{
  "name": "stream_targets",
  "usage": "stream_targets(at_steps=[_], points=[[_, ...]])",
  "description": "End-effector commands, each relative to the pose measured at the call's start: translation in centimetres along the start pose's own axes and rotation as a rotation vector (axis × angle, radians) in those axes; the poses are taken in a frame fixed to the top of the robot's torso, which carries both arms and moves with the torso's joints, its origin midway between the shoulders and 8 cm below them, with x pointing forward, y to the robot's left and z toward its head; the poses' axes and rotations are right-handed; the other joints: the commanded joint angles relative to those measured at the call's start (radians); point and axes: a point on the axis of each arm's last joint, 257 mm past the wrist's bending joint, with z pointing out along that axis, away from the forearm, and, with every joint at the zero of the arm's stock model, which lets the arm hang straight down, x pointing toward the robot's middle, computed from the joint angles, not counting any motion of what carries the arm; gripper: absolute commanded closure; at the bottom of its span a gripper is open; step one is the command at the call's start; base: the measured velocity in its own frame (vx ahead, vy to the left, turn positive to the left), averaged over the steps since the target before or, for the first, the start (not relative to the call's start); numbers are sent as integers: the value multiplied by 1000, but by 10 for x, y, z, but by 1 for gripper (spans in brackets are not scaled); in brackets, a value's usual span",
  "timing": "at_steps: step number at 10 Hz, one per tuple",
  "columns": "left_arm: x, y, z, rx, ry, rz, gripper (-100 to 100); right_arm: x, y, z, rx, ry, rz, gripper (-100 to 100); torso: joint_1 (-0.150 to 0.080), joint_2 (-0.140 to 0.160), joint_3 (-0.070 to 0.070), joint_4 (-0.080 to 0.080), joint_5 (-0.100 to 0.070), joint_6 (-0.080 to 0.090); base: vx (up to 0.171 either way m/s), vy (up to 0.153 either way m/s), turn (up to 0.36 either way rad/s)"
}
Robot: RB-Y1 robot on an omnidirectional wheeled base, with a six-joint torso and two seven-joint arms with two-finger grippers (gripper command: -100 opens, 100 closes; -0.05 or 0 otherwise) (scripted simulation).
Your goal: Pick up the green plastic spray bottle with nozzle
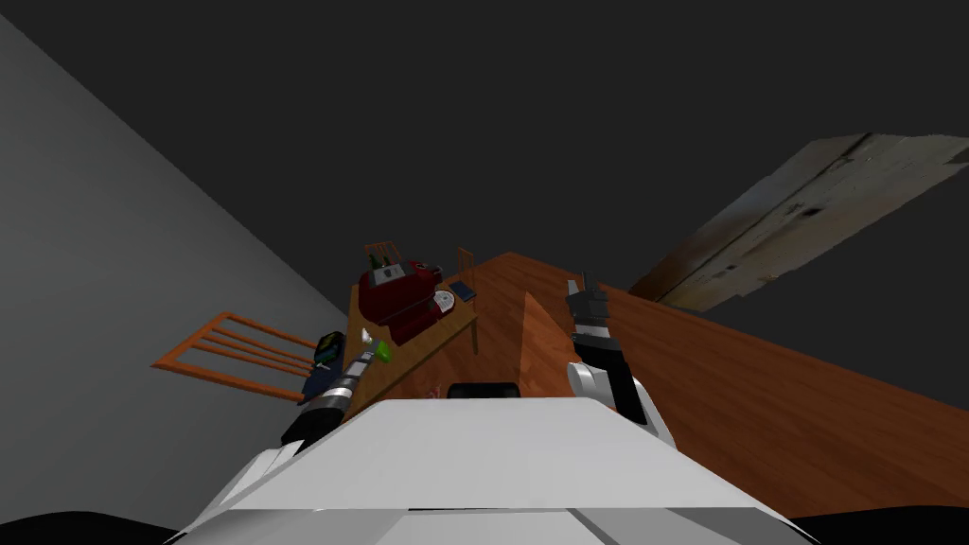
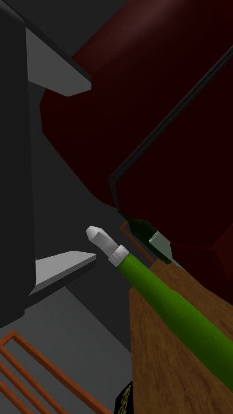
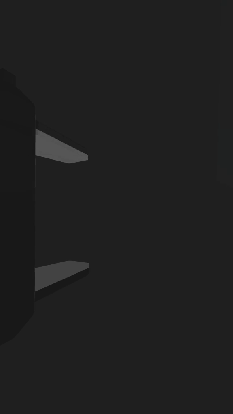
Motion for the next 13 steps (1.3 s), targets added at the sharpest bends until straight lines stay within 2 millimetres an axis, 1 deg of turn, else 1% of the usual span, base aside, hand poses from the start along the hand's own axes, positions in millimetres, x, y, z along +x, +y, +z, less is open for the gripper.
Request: stream_targets(at_steps=[1, 2, 3, 6, 8, 9, 11, 13], points=[[1, 31, -7, -65, 6, 31, -100, 0, 0, 0, 0, 0, 0, 0, 0, 0, 0, 0, 0, 0, 50, -56, -84], [-1, 54, -13, -121, 11, 57, -100, 0, 0, 0, 0, 0, 0, 0, 0, 1, 0, 0, 0, 0, 58, -58, -175], [-1, 54, -13, -121, 11, 57, -100, 0, 0, 0, 0, 0, 0, 0, 0, 1, 0, 0, 0, 0, 44, -31, -58], [-8, 116, -34, -269, 21, 136, -100, 0, 0, 0, 0, 0, 0, 0, 0, 1, 0, 0, 0, 0, 59, -48, -140], [-14, 150, -48, -353, 27, 187, -100, 0, 0, 0, 0, 0, 0, 0, 0, -1, 0, 0, 0, 0, 83, -41, -148], [-13, 152, -49, -357, 29, 186, -100, 0, 0, 0, 0, 0, 0, 0, 1, -1, -1, 0, 0, 0, 58, -31, -36], [-17, 183, -65, -437, 37, 235, -100, 0, 0, 0, 0, 0, 0, 0, 1, 1, 0, 0, 0, 0, 56, -31, -104], [-22, 210, -81, -509, 46, 280, -100, 0, 0, 0, 0, 0, 0, 0, 1, 0, 0, 0, 0, 0, 71, -27, -123]])
